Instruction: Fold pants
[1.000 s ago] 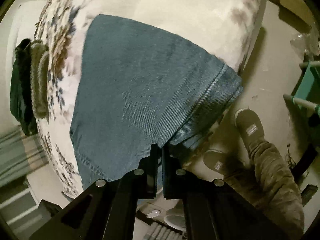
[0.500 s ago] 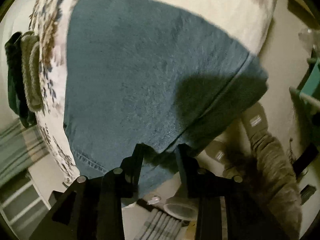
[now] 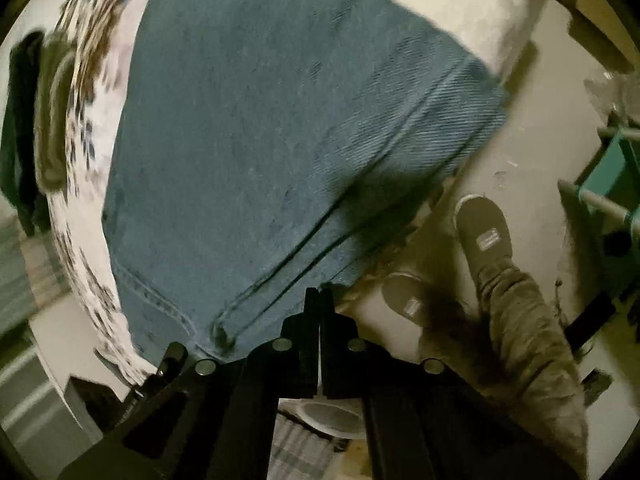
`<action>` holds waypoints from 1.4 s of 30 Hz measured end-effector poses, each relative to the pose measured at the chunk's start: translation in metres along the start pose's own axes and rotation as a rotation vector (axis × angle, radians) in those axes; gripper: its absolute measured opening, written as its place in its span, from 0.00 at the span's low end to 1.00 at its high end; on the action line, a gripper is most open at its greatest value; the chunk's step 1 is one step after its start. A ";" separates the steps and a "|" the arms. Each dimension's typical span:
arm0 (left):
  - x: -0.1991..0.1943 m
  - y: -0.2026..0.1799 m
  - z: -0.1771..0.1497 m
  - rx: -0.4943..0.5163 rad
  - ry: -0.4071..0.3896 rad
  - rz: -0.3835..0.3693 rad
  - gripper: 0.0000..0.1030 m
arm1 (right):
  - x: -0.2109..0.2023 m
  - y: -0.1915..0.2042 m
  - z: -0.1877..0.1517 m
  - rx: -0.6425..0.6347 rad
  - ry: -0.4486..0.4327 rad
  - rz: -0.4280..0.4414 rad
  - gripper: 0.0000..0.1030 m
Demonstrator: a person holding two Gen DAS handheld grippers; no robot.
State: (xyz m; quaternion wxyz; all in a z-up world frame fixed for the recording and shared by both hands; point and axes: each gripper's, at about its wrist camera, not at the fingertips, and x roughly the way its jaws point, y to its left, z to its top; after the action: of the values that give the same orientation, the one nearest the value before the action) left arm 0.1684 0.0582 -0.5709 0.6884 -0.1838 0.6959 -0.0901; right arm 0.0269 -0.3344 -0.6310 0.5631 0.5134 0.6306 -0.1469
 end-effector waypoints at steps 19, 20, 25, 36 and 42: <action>-0.065 0.199 -0.082 -0.828 -0.465 -0.230 0.70 | 0.051 0.156 -0.061 -0.649 -0.022 -0.335 0.69; -0.061 0.207 -0.085 -0.867 -0.488 -0.242 0.70 | 0.057 0.166 -0.060 -0.664 -0.026 -0.349 0.69; -0.046 0.228 -0.077 -0.932 -0.573 -0.285 0.68 | 0.078 0.194 -0.070 -0.745 -0.034 -0.396 0.69; -0.055 0.236 -0.049 -0.785 -0.652 -0.291 0.31 | 0.087 0.205 -0.060 -0.732 -0.067 -0.399 0.69; -0.117 0.164 -0.053 -0.529 -0.755 -0.237 0.28 | 0.076 0.177 -0.058 -0.745 -0.108 -0.401 0.69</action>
State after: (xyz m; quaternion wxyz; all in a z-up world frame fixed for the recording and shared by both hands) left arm 0.0929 0.2465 -0.5227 0.8078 -0.4506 0.3704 0.0853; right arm 0.1507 -0.1774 -0.6080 0.7026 0.1339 0.6976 -0.0422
